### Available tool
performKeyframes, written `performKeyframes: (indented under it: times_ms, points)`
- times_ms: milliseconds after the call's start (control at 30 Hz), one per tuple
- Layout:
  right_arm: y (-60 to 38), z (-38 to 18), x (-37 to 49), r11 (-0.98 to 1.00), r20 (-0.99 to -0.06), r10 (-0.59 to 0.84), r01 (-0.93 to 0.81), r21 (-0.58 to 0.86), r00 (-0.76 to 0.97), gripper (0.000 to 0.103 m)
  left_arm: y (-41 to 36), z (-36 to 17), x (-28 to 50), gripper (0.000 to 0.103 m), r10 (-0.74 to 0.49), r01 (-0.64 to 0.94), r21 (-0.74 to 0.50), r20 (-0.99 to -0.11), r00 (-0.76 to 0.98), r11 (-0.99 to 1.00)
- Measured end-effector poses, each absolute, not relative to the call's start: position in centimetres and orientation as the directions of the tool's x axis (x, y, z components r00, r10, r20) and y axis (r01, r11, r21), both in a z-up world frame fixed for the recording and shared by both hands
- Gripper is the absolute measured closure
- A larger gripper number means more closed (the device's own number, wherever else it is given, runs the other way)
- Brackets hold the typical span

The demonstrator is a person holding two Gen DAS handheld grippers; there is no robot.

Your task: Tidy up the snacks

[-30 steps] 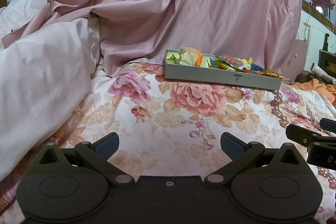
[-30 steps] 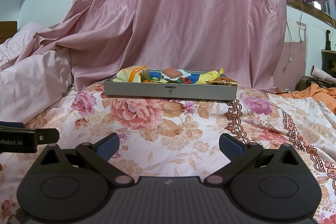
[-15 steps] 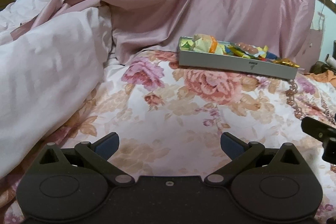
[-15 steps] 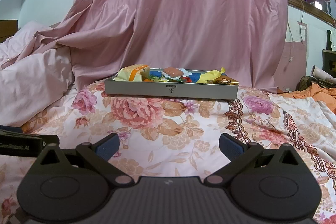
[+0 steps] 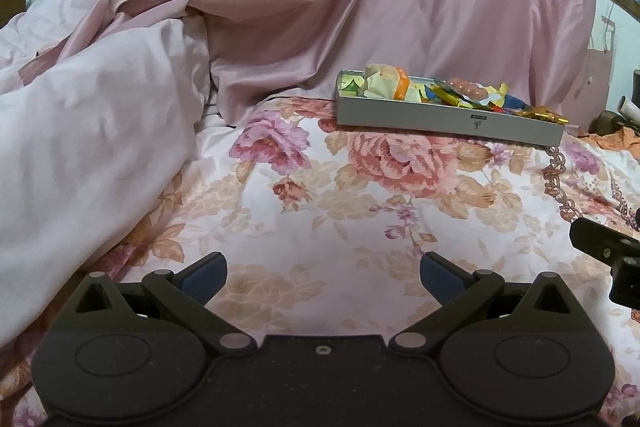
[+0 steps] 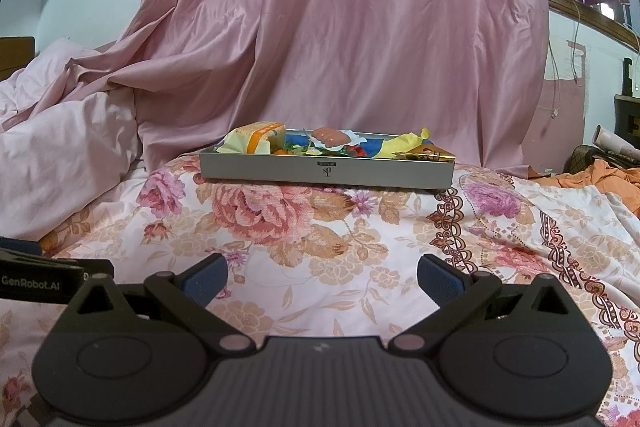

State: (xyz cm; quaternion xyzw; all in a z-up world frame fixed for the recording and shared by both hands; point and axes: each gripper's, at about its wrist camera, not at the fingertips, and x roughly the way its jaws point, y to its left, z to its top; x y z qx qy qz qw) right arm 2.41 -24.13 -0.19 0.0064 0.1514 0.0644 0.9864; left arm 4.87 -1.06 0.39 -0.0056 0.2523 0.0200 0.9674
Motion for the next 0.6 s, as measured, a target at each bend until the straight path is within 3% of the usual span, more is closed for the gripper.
performKeyframes:
  times_ms: [600]
  points:
    - [-24.05,-0.21,2.44,0.992,-0.3,0.129,-0.125,0.031,0.945,0.0,-0.96,0.33,4.98,0.001,0.04,-0.047,0.0,-0.495,0.868,0.999]
